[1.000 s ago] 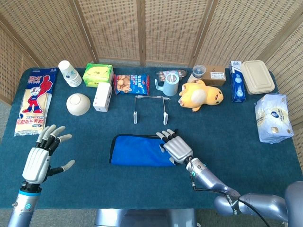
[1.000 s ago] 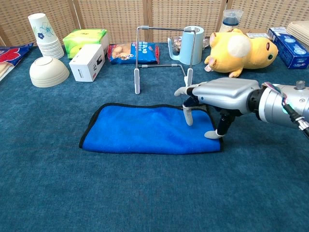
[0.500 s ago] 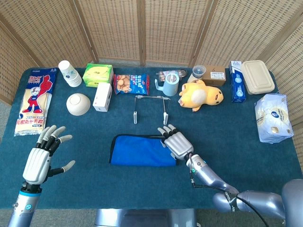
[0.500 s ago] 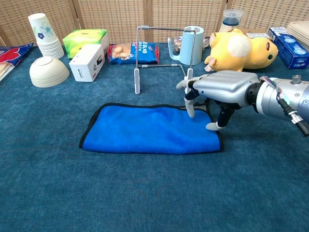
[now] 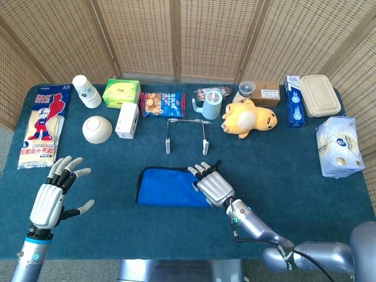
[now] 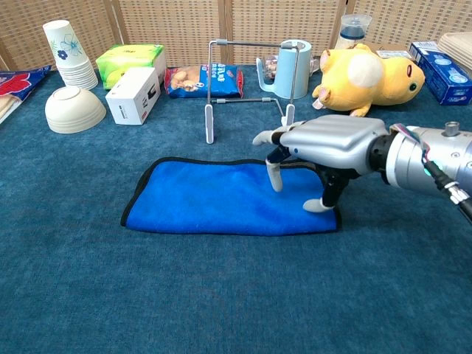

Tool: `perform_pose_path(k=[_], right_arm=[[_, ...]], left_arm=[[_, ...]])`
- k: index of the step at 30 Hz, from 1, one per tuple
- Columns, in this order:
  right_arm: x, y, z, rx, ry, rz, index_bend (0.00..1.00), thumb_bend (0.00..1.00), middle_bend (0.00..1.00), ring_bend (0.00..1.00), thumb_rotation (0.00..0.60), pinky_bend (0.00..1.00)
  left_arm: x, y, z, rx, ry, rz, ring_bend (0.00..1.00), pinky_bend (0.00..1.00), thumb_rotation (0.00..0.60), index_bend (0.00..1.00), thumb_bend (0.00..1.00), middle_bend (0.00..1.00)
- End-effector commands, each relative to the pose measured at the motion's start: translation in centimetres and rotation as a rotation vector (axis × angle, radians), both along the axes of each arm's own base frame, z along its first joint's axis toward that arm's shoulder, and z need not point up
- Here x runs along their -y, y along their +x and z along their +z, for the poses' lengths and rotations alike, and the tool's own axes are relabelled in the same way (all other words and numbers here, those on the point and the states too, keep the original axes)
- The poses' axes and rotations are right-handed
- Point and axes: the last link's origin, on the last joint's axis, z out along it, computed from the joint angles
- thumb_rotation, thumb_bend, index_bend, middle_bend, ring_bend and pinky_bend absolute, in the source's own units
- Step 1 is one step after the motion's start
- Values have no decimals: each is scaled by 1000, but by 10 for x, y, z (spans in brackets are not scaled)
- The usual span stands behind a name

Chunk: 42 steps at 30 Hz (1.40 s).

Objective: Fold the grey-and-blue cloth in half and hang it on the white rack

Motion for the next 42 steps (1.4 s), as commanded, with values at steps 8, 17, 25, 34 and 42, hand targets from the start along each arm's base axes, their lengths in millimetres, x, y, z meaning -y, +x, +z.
perform_pose_path(k=[8, 17, 25, 34, 42], right_arm=[[-3, -7, -7, -52, 13, 6, 409, 274, 39, 0, 600, 0], [10, -13, -10, -72, -27, 27, 407, 275, 39, 0, 600, 0], [20, -12, -7, -74, -48, 36, 395, 274, 39, 0, 600, 0], [7, 0, 9, -34, -22, 28, 378, 275, 39, 0, 600, 0], [15, 11, 16, -30, -49, 46, 370, 277, 39, 0, 600, 0]], left_arm=[[1, -2, 1, 2, 2, 5, 0, 0, 600, 253, 259, 129], [3, -2, 2, -2, 10, 4, 0, 0, 600, 252, 259, 120], [3, -3, 2, -4, 14, 4, 0, 0, 600, 252, 258, 117], [3, -2, 2, -2, 12, -3, 0, 0, 600, 252, 258, 115], [5, -2, 4, -3, 22, -4, 0, 0, 600, 251, 259, 114]])
